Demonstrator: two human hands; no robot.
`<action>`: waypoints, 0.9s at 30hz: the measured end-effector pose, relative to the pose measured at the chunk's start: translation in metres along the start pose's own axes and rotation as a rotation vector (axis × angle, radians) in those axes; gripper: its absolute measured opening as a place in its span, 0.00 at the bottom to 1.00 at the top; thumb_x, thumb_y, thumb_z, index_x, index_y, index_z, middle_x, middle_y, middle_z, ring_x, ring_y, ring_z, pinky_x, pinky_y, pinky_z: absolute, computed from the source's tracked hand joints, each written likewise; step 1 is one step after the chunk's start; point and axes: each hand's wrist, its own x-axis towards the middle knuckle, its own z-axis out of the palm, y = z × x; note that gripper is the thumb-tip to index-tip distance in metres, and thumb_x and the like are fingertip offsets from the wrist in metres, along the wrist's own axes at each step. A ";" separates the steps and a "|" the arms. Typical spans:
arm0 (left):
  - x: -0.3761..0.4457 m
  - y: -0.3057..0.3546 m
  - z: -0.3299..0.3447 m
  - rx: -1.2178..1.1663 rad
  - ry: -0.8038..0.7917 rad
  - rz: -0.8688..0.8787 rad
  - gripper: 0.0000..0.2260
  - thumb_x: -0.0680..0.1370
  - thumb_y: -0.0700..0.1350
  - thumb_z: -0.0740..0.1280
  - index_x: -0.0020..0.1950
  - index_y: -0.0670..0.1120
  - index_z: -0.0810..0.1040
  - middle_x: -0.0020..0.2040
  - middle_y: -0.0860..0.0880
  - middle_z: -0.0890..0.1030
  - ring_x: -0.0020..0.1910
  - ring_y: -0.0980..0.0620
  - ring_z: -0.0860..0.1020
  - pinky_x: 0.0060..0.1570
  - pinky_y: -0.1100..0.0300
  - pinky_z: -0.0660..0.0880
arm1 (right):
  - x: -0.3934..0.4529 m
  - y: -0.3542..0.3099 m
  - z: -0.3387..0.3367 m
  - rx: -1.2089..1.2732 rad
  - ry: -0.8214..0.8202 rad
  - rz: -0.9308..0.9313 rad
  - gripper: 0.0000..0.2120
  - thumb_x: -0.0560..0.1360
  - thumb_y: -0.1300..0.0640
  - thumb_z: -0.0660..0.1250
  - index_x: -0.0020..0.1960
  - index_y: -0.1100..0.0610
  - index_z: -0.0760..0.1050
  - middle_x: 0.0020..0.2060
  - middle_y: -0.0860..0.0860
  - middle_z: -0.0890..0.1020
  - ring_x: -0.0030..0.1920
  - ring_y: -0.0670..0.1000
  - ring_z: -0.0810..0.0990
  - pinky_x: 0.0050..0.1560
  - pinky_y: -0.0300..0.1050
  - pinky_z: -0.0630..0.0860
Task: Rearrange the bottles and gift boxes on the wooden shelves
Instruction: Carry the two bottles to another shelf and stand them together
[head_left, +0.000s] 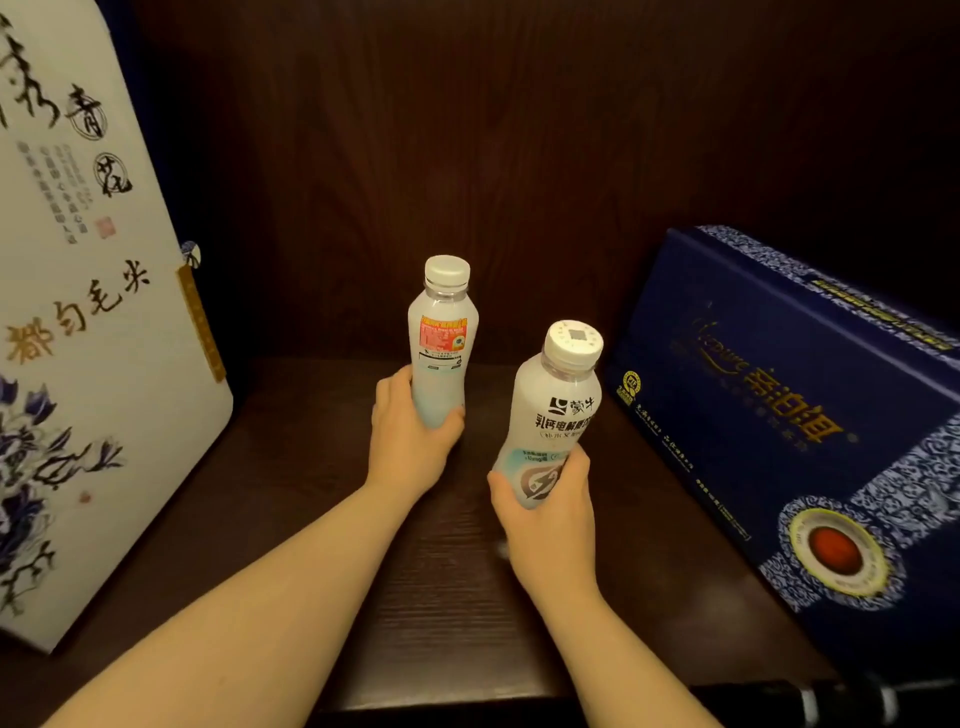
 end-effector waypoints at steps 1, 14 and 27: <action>-0.007 0.001 -0.002 -0.002 -0.010 0.002 0.31 0.71 0.52 0.75 0.70 0.49 0.67 0.62 0.49 0.69 0.60 0.47 0.73 0.55 0.46 0.76 | -0.005 0.000 -0.003 0.011 -0.002 0.007 0.35 0.69 0.50 0.78 0.70 0.46 0.64 0.61 0.46 0.77 0.59 0.46 0.78 0.49 0.37 0.74; -0.106 0.066 0.002 -0.162 -0.138 0.011 0.31 0.69 0.51 0.76 0.68 0.52 0.68 0.59 0.53 0.69 0.58 0.52 0.74 0.54 0.53 0.74 | -0.074 -0.032 -0.125 0.066 0.101 0.036 0.32 0.68 0.52 0.79 0.67 0.44 0.67 0.57 0.43 0.80 0.54 0.41 0.80 0.46 0.29 0.75; -0.215 0.279 0.044 -0.316 -0.251 0.270 0.28 0.65 0.59 0.74 0.61 0.62 0.66 0.56 0.61 0.69 0.56 0.61 0.72 0.48 0.63 0.73 | -0.133 -0.067 -0.337 0.107 0.281 -0.067 0.30 0.67 0.46 0.78 0.57 0.24 0.64 0.53 0.39 0.81 0.53 0.38 0.81 0.48 0.36 0.79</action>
